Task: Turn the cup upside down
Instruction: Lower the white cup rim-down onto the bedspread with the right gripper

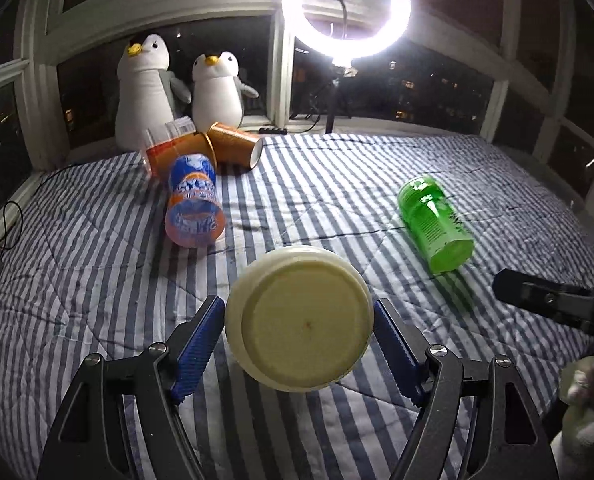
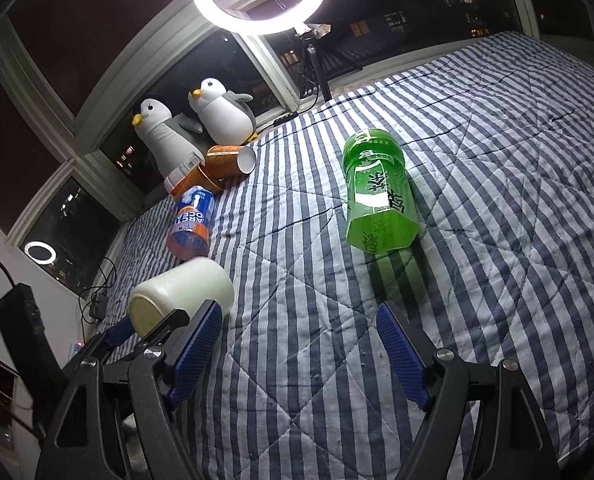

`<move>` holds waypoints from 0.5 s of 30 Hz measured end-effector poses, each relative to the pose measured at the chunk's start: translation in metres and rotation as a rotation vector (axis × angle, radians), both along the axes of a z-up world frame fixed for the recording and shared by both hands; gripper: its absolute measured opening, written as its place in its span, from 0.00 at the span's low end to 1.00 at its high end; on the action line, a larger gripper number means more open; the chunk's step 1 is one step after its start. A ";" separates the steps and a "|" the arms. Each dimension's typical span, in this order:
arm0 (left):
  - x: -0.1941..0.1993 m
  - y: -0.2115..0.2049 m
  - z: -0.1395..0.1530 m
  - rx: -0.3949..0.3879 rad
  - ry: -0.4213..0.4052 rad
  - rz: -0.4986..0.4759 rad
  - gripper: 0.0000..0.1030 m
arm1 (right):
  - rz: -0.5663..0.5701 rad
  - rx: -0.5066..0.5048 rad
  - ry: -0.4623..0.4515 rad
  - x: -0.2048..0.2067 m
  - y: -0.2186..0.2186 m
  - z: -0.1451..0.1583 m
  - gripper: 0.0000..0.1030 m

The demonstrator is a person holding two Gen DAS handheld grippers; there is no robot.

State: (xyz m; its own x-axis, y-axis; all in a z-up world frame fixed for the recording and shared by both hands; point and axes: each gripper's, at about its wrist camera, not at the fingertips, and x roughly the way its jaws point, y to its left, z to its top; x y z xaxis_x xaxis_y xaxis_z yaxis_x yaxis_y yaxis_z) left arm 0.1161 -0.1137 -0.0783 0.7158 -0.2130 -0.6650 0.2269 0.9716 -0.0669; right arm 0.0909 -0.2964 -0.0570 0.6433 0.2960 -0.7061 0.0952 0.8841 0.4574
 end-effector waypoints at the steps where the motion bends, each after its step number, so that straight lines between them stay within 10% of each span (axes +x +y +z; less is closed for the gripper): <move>1: -0.002 0.000 0.003 -0.002 -0.007 -0.003 0.76 | 0.000 -0.006 -0.003 -0.001 0.000 0.001 0.74; 15: -0.004 -0.002 0.012 -0.031 -0.032 -0.020 0.76 | 0.001 -0.057 -0.023 -0.011 0.009 0.009 0.74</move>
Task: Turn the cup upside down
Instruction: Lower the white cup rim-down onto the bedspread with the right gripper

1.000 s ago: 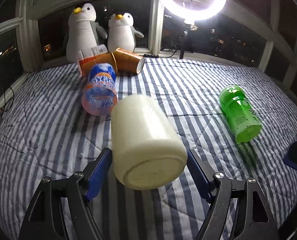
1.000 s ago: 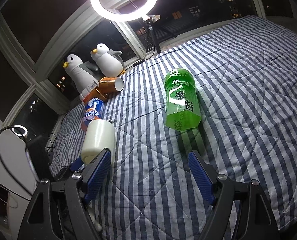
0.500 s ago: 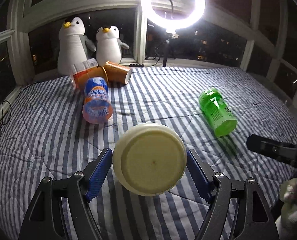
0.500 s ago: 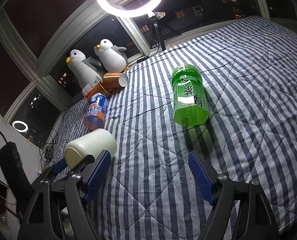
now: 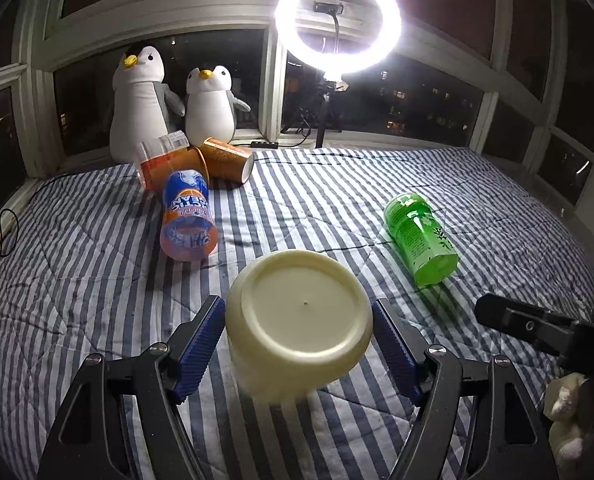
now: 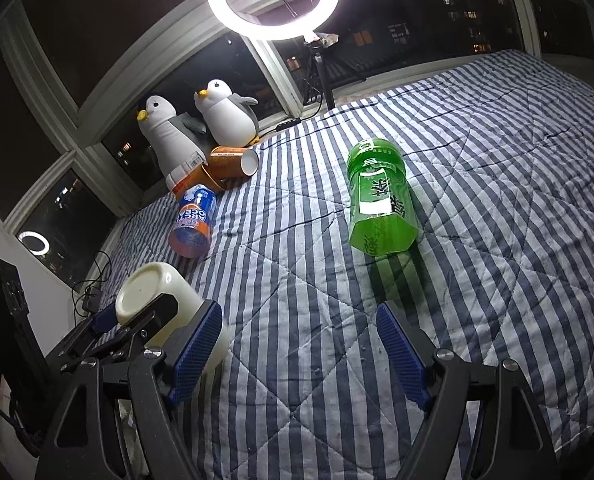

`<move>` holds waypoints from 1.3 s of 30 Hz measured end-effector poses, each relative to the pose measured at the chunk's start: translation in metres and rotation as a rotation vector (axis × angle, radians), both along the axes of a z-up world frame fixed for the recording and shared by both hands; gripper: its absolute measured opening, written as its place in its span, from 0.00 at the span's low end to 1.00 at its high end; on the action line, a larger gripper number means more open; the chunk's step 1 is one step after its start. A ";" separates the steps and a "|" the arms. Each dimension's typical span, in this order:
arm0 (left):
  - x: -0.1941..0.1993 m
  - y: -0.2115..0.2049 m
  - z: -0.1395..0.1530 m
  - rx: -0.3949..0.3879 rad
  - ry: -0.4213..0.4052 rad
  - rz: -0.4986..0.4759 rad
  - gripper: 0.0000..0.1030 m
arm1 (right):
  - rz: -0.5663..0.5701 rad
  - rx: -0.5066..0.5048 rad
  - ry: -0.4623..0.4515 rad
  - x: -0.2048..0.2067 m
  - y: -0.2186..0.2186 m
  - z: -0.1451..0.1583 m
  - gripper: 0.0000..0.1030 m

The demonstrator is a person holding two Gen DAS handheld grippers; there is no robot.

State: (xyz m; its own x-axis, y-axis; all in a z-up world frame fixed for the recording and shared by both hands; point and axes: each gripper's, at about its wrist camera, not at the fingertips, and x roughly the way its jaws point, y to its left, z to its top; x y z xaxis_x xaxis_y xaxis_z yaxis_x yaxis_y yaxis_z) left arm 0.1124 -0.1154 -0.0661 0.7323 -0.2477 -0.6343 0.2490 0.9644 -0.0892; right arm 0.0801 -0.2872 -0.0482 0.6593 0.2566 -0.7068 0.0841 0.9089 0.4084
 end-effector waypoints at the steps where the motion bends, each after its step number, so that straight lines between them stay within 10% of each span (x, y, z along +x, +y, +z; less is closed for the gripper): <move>1: 0.001 0.000 0.001 -0.002 -0.006 -0.002 0.76 | 0.000 -0.001 0.000 0.000 0.001 0.000 0.74; 39: 0.028 0.007 -0.025 0.013 0.025 0.019 0.81 | 0.021 -0.055 -0.017 -0.004 0.016 0.004 0.74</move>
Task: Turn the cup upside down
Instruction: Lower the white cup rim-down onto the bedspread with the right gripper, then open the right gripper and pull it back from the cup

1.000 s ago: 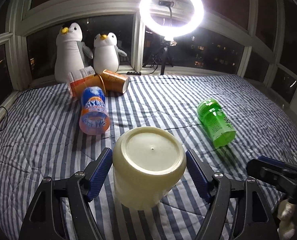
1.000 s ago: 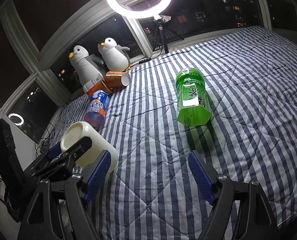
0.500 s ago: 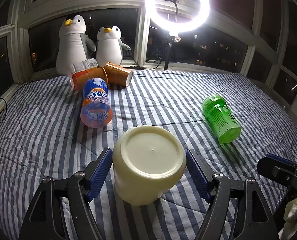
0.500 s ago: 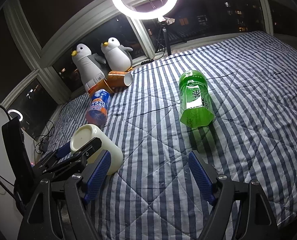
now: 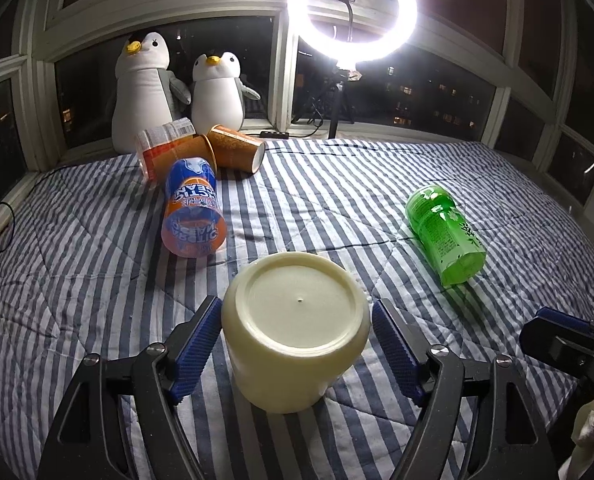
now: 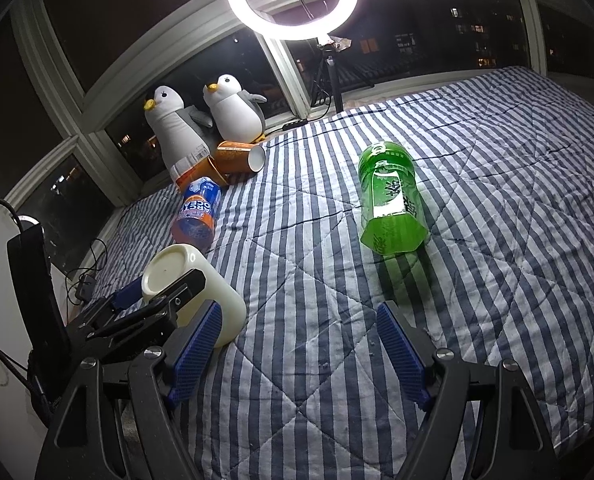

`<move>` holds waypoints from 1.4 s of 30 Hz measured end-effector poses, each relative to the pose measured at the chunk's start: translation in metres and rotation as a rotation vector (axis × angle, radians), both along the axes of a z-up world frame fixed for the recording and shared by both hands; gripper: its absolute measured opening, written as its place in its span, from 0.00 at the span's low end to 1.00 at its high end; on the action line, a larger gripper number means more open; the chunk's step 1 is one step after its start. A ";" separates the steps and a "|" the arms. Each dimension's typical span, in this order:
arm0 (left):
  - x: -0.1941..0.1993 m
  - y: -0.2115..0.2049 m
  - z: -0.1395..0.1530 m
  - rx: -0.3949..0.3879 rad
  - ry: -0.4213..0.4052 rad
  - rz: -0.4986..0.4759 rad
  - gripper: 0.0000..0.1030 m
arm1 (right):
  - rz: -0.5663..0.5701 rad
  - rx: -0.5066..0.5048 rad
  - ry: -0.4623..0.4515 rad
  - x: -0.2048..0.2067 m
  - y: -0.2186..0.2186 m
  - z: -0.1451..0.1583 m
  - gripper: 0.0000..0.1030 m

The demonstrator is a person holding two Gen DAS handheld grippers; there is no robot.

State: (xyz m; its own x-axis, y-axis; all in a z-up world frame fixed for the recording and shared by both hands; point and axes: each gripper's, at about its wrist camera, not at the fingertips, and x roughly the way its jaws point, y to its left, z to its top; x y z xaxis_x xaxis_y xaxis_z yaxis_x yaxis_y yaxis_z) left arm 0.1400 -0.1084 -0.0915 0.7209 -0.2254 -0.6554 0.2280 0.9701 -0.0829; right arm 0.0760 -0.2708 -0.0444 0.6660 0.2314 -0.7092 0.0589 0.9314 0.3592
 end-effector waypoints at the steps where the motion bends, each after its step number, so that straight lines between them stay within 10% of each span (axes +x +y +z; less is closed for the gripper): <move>1: 0.000 0.000 0.000 0.000 0.001 0.001 0.86 | -0.001 0.000 0.001 0.000 0.000 0.000 0.74; 42: -0.143 0.113 0.073 0.019 -0.170 0.210 0.99 | 0.082 -0.318 -0.292 -0.069 0.100 0.042 0.88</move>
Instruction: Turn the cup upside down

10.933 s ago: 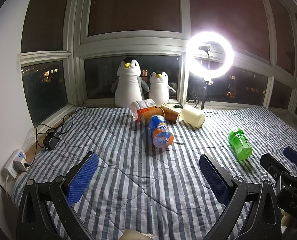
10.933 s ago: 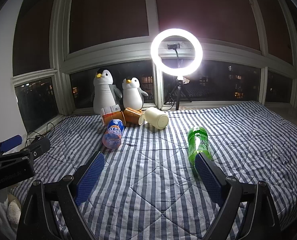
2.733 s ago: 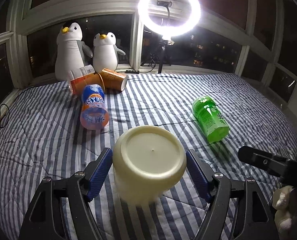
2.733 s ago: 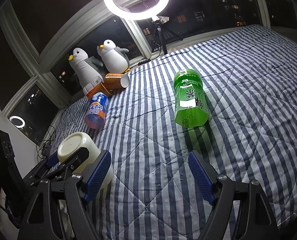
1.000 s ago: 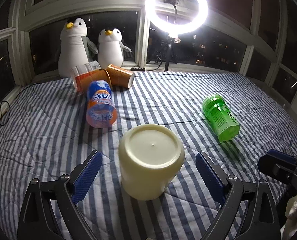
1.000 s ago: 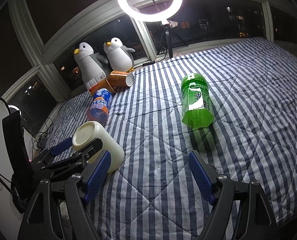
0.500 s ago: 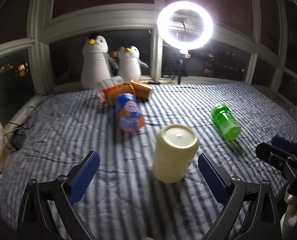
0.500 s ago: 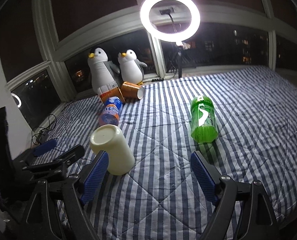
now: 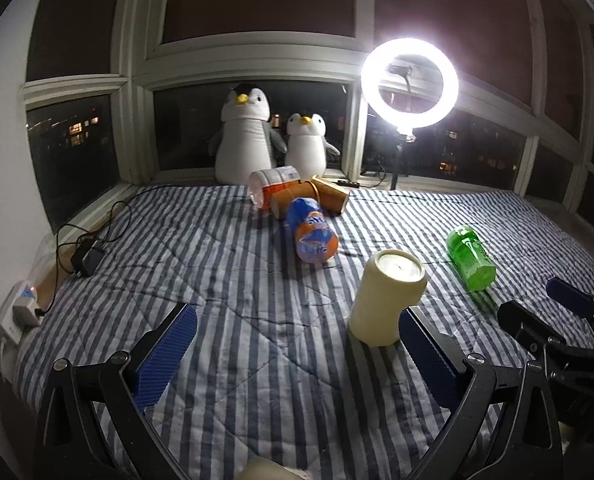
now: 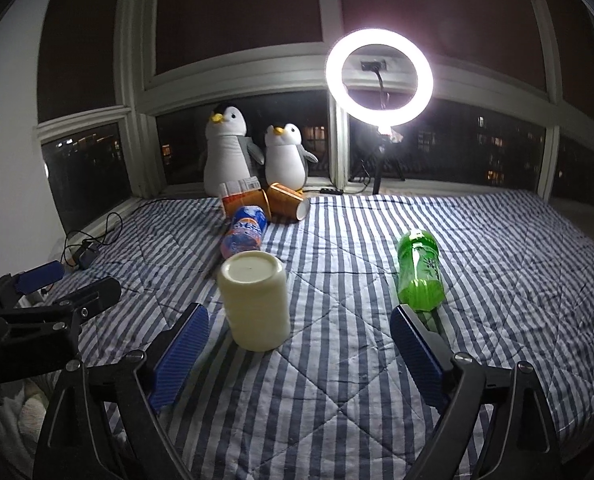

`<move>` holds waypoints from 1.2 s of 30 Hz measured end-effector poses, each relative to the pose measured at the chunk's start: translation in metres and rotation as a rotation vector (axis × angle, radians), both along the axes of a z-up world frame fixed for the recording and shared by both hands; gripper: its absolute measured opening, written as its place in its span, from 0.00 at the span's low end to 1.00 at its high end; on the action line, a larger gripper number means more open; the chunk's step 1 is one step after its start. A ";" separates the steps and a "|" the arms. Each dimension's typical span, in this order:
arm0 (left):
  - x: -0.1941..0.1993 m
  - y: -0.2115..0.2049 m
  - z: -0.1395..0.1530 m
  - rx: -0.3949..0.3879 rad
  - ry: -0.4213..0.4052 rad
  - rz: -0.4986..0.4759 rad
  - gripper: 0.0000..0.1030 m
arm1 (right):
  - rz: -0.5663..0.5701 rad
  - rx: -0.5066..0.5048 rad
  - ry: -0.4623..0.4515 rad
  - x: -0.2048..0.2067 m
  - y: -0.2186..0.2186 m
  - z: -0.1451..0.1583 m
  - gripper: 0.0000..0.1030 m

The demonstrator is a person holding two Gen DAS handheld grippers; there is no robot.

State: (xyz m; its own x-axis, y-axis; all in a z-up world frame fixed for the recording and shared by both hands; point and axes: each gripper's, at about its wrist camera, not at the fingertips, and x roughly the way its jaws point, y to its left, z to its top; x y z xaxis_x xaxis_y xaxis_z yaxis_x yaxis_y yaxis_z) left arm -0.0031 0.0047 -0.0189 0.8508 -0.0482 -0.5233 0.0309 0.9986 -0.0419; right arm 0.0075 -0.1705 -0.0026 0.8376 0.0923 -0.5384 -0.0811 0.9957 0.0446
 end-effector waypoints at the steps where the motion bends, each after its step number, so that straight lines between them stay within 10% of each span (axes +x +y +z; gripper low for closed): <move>1: -0.002 0.002 0.001 0.001 -0.005 0.008 0.99 | 0.004 -0.008 -0.007 -0.001 0.003 0.001 0.88; 36: -0.015 -0.010 0.009 0.011 -0.023 0.000 0.99 | -0.020 -0.013 -0.048 -0.016 0.000 0.006 0.90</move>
